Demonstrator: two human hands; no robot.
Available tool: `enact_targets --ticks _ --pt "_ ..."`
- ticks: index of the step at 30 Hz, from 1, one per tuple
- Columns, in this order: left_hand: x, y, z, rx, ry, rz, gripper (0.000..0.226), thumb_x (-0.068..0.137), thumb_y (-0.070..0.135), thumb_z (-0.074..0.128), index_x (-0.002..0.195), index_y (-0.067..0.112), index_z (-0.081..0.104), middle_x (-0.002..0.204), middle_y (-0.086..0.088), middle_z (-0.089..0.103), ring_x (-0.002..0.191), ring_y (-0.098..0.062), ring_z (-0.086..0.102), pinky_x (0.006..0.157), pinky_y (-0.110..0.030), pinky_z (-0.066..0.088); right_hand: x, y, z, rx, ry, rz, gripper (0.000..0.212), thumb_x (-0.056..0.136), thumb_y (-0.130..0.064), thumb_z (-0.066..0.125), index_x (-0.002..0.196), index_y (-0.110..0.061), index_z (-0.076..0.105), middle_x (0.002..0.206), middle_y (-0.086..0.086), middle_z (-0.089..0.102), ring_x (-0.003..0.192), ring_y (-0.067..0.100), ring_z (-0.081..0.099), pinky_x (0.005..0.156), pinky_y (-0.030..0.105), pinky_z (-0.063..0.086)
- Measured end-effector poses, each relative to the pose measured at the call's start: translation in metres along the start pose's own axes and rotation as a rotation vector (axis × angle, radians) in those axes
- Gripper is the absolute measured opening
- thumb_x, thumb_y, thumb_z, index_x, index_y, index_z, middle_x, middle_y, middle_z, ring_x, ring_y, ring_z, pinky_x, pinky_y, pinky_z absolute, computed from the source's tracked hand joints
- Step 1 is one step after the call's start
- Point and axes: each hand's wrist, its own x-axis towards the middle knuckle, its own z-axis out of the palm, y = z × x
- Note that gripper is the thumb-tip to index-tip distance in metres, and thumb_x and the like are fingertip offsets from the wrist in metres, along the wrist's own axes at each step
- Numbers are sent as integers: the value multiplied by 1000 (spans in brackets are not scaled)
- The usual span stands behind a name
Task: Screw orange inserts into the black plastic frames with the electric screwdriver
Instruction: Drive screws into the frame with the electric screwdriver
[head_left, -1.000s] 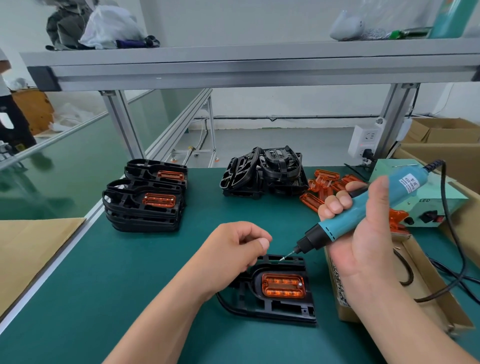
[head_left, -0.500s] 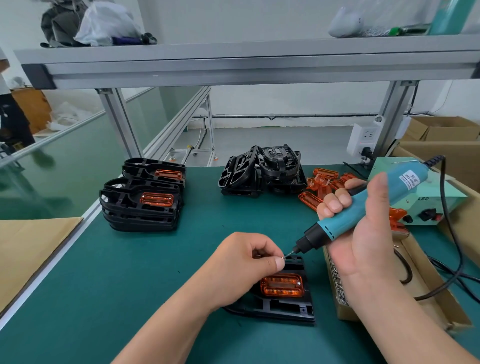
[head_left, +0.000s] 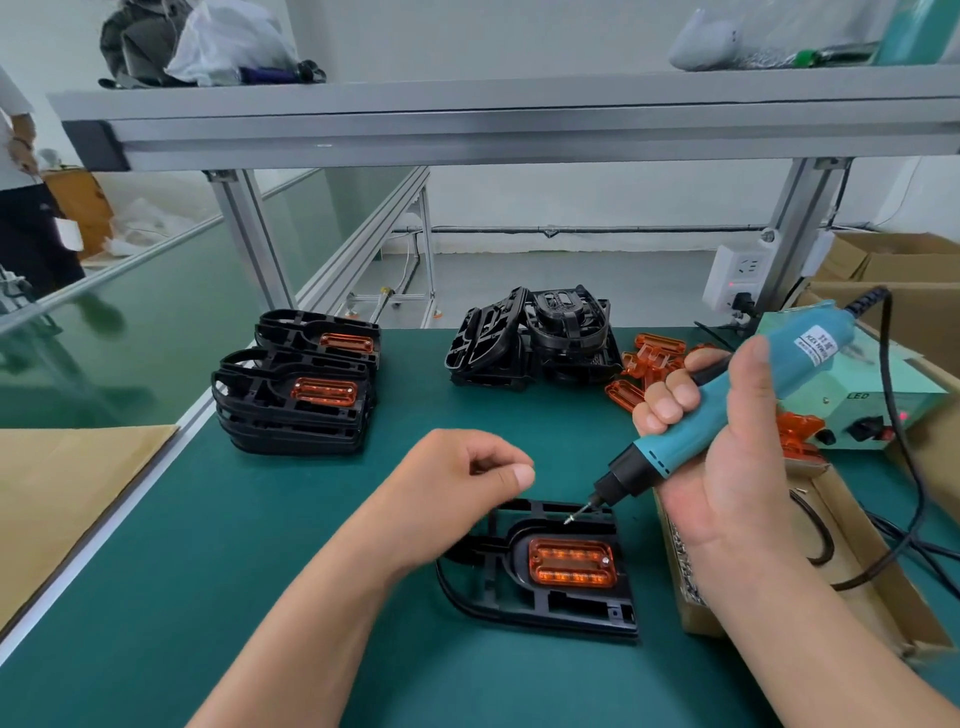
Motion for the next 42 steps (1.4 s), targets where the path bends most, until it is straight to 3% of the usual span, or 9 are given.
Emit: enact_targets --ticks 2,5,11,18,23,30,37,42 --pt "4 -6 -6 133 62 -30 7 92 39 74 91 34 78 84 19 75 77 -1 68 77 -22 54 0 2 3 -24 -30 11 40 95 -58 68 93 -19 63 71 -3 51 62 11 50 60 24 47" --pt "5 -11 -5 311 70 -74 10 90 42 75 88 32 76 64 24 62 59 3 57 57 -17 41 -3 10 11 -77 -77 34 39 94 -56 68 92 -18 62 68 -2 50 59 13 49 57 25 46" --pt "6 -15 -1 451 47 -97 33 85 52 78 109 30 76 68 13 54 62 2 52 53 -14 32 -9 23 28 -177 -166 71 56 72 -64 89 90 -17 64 67 3 49 56 16 48 54 27 44" --pt "5 -14 0 415 6 -116 18 85 45 78 83 27 78 45 24 51 49 1 51 44 -13 35 -10 25 30 -217 -182 89 61 70 -65 90 90 -15 62 66 4 48 55 17 47 53 27 43" --pt "5 -12 0 425 11 -102 18 84 44 79 81 27 78 49 13 54 50 -2 51 45 -13 35 -10 25 29 -232 -200 102 63 72 -65 89 93 -13 60 66 4 47 55 17 47 54 28 43" --pt "5 -11 1 437 10 -85 19 85 46 79 81 28 76 50 12 50 49 -1 50 42 -15 31 -10 27 38 -305 -311 121 58 74 -64 88 93 -15 64 67 6 50 55 21 48 54 31 42" --pt "3 -10 2 425 12 -95 17 84 41 80 78 26 74 48 20 52 48 -2 48 45 -18 29 -11 36 59 -456 -467 148 79 81 -60 85 100 9 52 68 13 50 56 24 50 53 32 45" --pt "3 -8 2 449 -10 -96 13 84 38 78 80 25 76 71 4 69 67 -11 62 64 -32 51 -11 40 61 -515 -510 164 65 82 -59 86 92 -1 59 65 12 50 56 26 48 55 31 45"
